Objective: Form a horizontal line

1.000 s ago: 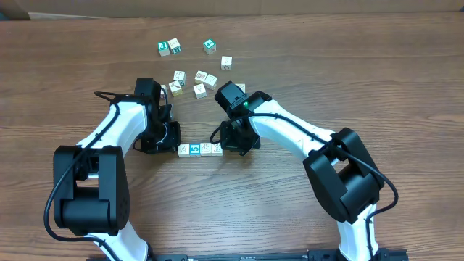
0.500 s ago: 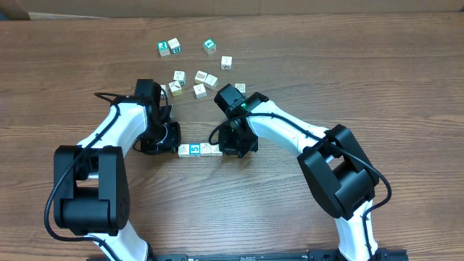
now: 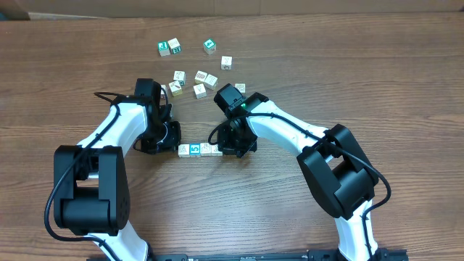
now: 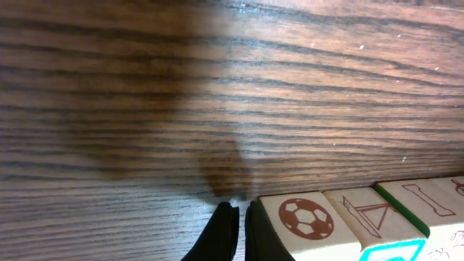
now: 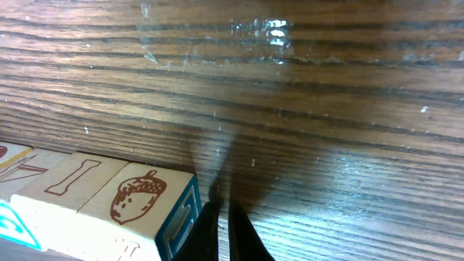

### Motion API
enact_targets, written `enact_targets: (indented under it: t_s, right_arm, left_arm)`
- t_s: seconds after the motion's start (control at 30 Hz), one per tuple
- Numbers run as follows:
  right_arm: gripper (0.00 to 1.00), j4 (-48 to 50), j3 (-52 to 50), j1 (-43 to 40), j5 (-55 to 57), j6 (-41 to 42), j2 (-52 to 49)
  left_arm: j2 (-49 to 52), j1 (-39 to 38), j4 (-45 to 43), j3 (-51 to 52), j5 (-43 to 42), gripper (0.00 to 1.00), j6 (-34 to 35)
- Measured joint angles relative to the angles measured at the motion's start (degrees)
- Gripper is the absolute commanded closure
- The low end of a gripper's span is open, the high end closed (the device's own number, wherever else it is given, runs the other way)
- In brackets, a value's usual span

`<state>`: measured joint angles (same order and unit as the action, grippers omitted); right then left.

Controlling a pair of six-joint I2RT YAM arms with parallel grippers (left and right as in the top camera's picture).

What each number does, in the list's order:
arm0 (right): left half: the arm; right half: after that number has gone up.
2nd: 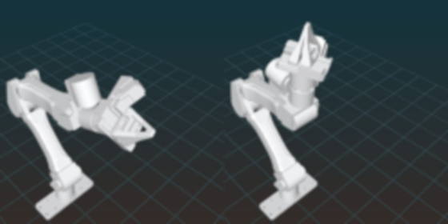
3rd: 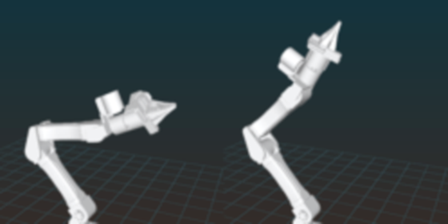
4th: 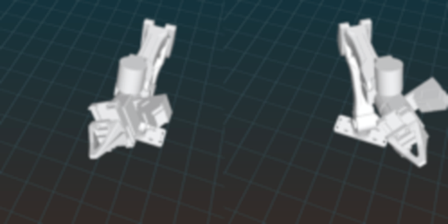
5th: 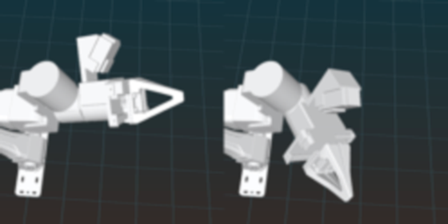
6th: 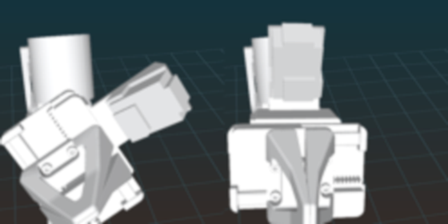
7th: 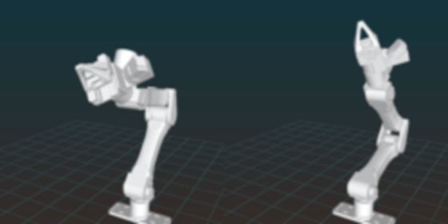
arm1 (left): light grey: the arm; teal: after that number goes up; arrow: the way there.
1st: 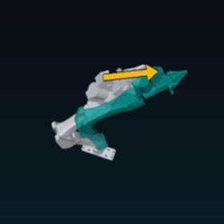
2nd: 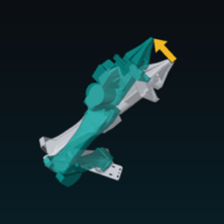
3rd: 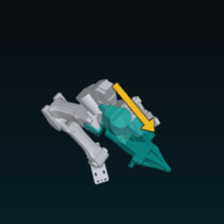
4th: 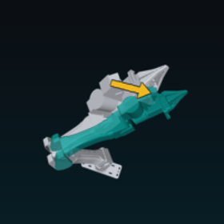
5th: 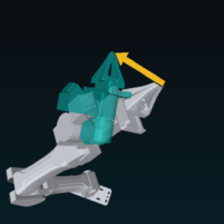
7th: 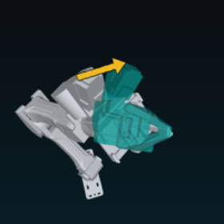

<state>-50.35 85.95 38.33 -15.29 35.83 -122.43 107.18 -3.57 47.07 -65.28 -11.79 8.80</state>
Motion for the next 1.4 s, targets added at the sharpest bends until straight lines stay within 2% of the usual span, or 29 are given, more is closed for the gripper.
enact_targets:
  t_s: [1.4]
  right_arm:
    - [0.96,-2.9,0.9,-0.2,4.6,0.0,0.0]
  left_arm:
    - [0.0,-4.0,-2.8,0.0,1.2,0.96,3.0]
